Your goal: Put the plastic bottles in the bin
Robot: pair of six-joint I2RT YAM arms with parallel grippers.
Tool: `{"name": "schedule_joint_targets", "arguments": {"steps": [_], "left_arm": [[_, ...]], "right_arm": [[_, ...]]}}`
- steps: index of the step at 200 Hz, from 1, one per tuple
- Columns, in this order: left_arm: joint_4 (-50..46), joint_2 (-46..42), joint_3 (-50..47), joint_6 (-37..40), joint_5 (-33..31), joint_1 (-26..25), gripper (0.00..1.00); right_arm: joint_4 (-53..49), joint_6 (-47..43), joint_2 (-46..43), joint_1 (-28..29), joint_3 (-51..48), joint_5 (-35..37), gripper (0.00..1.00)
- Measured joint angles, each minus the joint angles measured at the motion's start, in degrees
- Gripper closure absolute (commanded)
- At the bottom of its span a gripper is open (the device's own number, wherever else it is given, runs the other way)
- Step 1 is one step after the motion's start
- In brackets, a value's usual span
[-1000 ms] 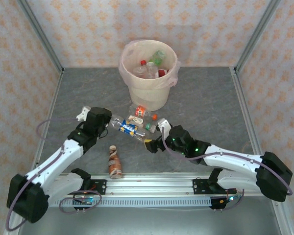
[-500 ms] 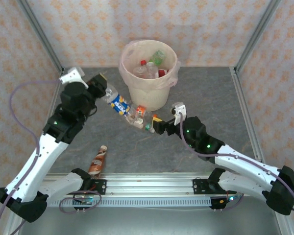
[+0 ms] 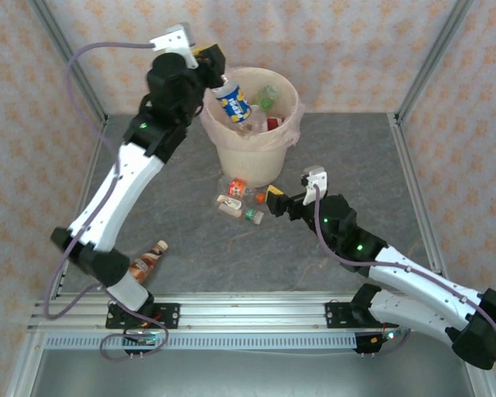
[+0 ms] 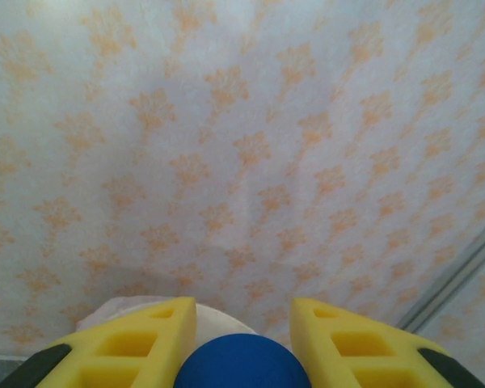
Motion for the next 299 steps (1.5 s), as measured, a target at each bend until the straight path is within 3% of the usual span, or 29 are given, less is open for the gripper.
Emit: {"name": "schedule_joint_targets", "arguments": {"steps": [25, 58, 138, 187, 222, 272, 299], "left_arm": [[6.1, 4.8, 1.9, -0.1, -1.6, 0.0, 1.0], [7.1, 8.7, 7.1, 0.0, -3.4, -0.5, 1.0], [1.3, 16.6, 20.6, -6.8, -1.8, 3.6, 1.0], [-2.8, 28.3, 28.0, -9.1, -1.9, 3.7, 1.0], [-8.2, 33.6, 28.8, -14.6, -0.7, 3.4, 0.92], [-8.0, 30.6, 23.6, -16.3, -1.3, 2.9, 0.83], [-8.1, 30.6, 23.1, -16.3, -2.5, 2.8, 0.57]], "right_arm": [[-0.7, 0.5, -0.8, 0.0, 0.0, 1.2, 0.01], [-1.5, 1.4, -1.7, 0.0, 0.0, 2.3, 0.01], [-3.7, 1.5, -2.7, 0.0, -0.1, 4.3, 0.01], [-5.3, 1.4, -3.6, 0.0, -0.1, 6.9, 0.01], [-7.2, 1.4, -3.6, -0.3, -0.1, 8.5, 0.01], [-8.5, 1.4, -2.4, -0.6, 0.1, 9.5, 0.01], [-9.2, 1.4, -1.1, -0.6, 0.4, 9.5, 0.01]]}}
